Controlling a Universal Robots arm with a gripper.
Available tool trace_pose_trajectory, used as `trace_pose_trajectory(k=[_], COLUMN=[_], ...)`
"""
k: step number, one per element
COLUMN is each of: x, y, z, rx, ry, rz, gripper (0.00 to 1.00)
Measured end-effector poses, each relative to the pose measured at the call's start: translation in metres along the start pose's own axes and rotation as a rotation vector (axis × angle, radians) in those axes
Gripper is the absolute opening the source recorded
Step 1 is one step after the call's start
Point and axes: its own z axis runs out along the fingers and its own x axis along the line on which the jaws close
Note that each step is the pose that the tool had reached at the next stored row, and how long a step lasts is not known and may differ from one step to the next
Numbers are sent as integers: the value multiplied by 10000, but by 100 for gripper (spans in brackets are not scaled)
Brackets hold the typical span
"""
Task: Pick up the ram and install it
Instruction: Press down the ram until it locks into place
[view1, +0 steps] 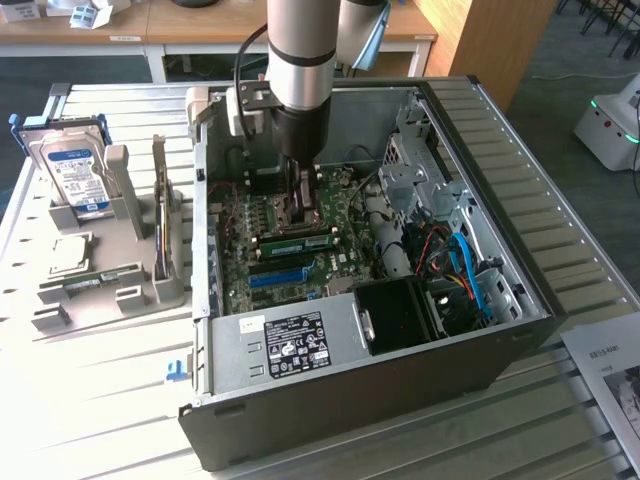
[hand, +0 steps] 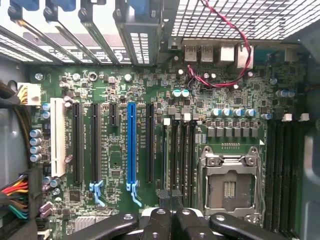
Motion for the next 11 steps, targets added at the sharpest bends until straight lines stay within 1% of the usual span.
trace_pose_trajectory(k=[11], x=[-6], y=[-7], z=[-171], rx=[-78], ry=[1], rz=[3], gripper=[10])
